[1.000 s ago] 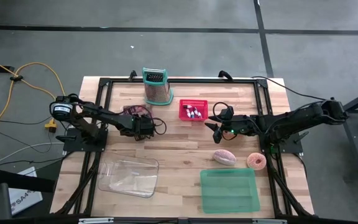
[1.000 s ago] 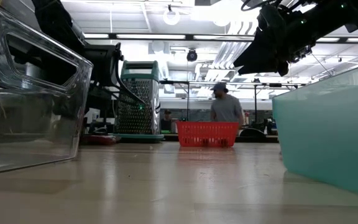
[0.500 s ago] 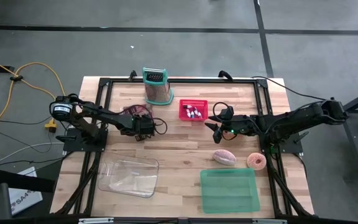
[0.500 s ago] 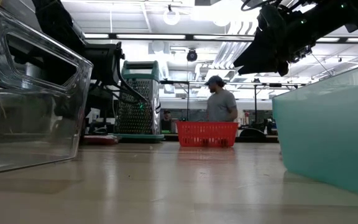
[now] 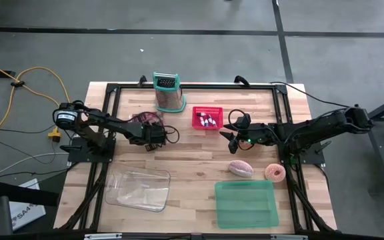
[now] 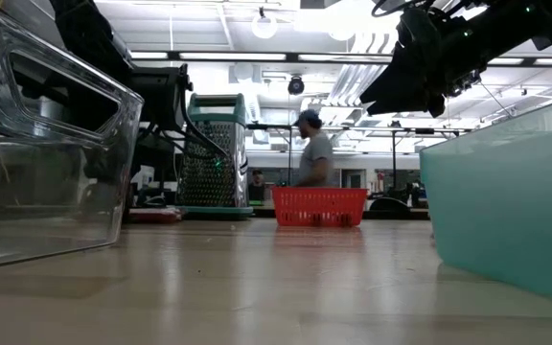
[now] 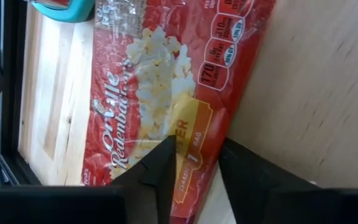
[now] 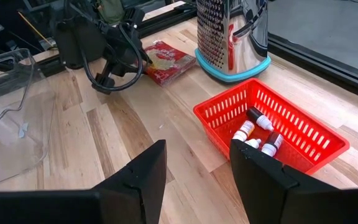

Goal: Pick & Place Food Item
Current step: Put the popcorn bag into the green bin

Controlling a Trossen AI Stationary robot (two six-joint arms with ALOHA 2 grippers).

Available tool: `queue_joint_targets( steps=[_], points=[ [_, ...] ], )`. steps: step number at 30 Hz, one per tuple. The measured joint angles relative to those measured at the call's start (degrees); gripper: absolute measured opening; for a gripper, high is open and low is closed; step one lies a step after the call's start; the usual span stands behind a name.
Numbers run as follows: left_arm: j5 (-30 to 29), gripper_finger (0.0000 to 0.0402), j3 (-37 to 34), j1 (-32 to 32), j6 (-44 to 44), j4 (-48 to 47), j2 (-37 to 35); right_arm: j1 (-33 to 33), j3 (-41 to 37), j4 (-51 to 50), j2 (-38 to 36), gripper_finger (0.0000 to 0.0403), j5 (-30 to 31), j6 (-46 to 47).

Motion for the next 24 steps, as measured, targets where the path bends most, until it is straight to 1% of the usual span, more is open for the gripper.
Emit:
queue_joint_targets(
  steps=[3,10,13,24],
  points=[
    [-0.5,0.0132,0.0,0.0,0.0,0.0,0.0,0.0,0.0,0.0,0.0,0.0165,0.0,0.0],
    [-3.4,0.0133,0.2,-1.0,0.2,0.9,3.5,0.0,0.0,0.0,0.0,0.0165,0.0,0.0],
    [-5.8,0.0133,0.2,-1.8,0.2,1.8,4.7,0.0,0.0,0.0,0.0,0.0165,0.0,0.0],
    [-9.9,0.0134,0.0,-2.6,0.0,2.4,5.3,0.0,0.0,0.0,0.0,0.0165,0.0,0.0]
  ],
)
